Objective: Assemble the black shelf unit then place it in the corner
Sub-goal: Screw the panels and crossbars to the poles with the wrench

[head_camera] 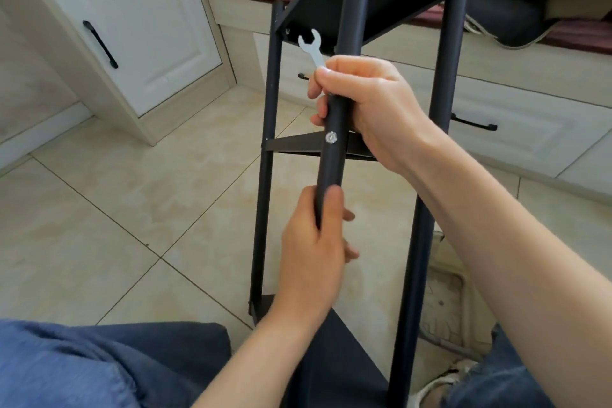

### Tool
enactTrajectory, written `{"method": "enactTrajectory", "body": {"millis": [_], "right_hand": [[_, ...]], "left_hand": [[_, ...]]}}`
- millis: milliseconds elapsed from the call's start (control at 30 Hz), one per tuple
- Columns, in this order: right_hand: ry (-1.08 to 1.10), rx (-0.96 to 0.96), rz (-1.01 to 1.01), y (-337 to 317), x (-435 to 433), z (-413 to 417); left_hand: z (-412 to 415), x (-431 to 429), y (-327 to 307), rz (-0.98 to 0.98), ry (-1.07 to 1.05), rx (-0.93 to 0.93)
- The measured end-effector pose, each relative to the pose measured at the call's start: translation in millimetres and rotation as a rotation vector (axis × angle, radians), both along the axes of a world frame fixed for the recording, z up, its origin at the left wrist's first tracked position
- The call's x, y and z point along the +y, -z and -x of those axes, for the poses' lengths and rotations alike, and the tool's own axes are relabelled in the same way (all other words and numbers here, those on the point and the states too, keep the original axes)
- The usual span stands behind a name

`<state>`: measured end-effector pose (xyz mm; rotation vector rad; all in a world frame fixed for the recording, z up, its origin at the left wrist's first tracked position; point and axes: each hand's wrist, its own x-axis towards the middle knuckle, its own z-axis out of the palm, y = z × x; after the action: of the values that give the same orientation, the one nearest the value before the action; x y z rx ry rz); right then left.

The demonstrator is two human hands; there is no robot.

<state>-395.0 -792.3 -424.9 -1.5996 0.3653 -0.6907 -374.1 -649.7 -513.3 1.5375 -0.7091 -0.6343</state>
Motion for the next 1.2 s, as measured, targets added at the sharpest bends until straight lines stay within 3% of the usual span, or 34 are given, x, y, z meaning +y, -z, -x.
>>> {"method": "enactTrajectory", "body": {"millis": [100, 567, 800, 1033, 1200], "right_hand": [[0.033, 0.020, 0.034, 4.4, -1.3, -1.2], [-0.010, 0.187, 0.188, -1.2, 6.5, -15.0], [0.180, 0.376, 0.361, -8.6, 12.1, -5.5], [0.511, 0.248, 0.302, 22.4, 31.9, 28.5], [0.548, 0.284, 0.182, 59.5, 52.1, 38.8]], "left_hand": [[6.2, 2.6, 13.2, -0.003, -0.022, -0.156], [-4.2, -3.6, 38.2, 0.016, -0.235, -0.235], [-7.3, -4.1, 40.6, 0.031, -0.257, -0.240], [-9.7, -6.3, 34.6, 0.060, -0.266, -0.217], [-12.8, -6.0, 33.7, 0.096, -0.233, -0.210]]}}
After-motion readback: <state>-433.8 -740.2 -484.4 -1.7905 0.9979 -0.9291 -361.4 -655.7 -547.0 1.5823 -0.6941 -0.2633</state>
